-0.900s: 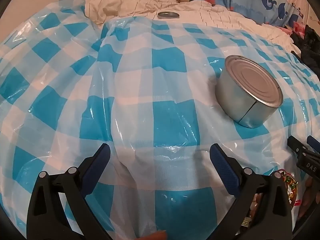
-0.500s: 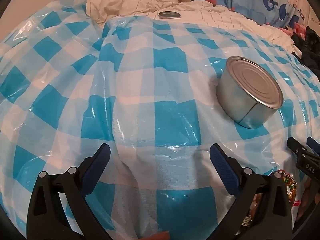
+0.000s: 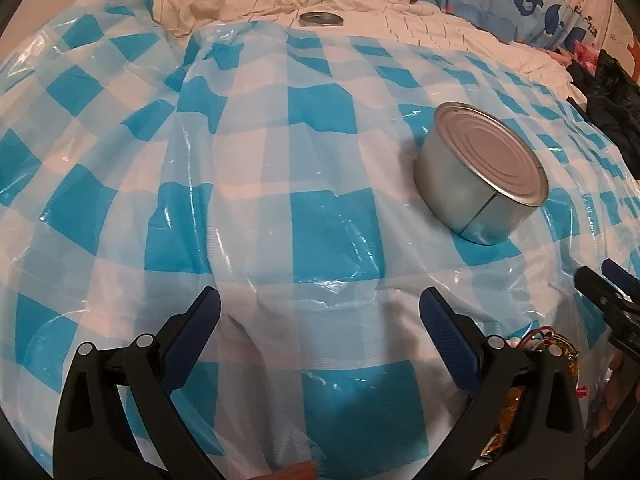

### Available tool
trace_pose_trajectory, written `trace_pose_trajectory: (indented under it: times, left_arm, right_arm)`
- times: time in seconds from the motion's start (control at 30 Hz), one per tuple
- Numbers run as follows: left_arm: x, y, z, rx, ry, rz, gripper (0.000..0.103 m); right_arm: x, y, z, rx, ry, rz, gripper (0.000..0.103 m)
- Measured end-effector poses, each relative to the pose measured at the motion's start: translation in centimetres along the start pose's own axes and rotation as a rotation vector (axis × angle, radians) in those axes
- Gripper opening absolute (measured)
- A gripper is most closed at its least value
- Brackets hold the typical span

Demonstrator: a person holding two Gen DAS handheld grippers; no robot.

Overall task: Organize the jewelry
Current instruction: 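Move the right tool toward the jewelry pile beside the tin can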

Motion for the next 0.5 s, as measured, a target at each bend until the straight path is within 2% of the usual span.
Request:
trace_pose_trajectory:
  times: [0.1, 0.2, 0.27, 0.4, 0.5]
  left_arm:
    - [-0.5, 0.3, 0.3, -0.033, 0.009, -0.027, 0.096]
    - [-0.9, 1.1, 1.4, -0.096, 0.018, -0.039, 0.096]
    - [-1.1, 1.4, 1.6, -0.093, 0.028, -0.039, 0.096]
    - [-1.3, 2.0, 1.5, -0.071, 0.041, -0.021, 0.096]
    - [-1.1, 2.0, 1.4, -0.070, 0.034, 0.010, 0.096]
  right_arm:
    - [-1.4, 0.3, -0.4, -0.006, -0.066, -0.046, 0.097]
    - [-2.7, 0.6, -0.9, 0.001, -0.095, -0.096, 0.097]
    - [-3.5, 0.7, -1.3, 0.010, -0.128, -0.123, 0.097]
    - [-6.6, 1.6, -3.3, 0.022, -0.290, -0.239, 0.097]
    - [-9.1, 2.7, -4.4, 0.055, -0.305, -0.375, 0.097]
Point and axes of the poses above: each gripper's, at about its wrist camera, not at the fingertips, and z roughly the way its jaws point, x to its right, y to its underside, the point moved 4 cm from there along z, roughly the way its jaws point, and after that the axes turned 2 degrees about -x, right-handed, at the moved point
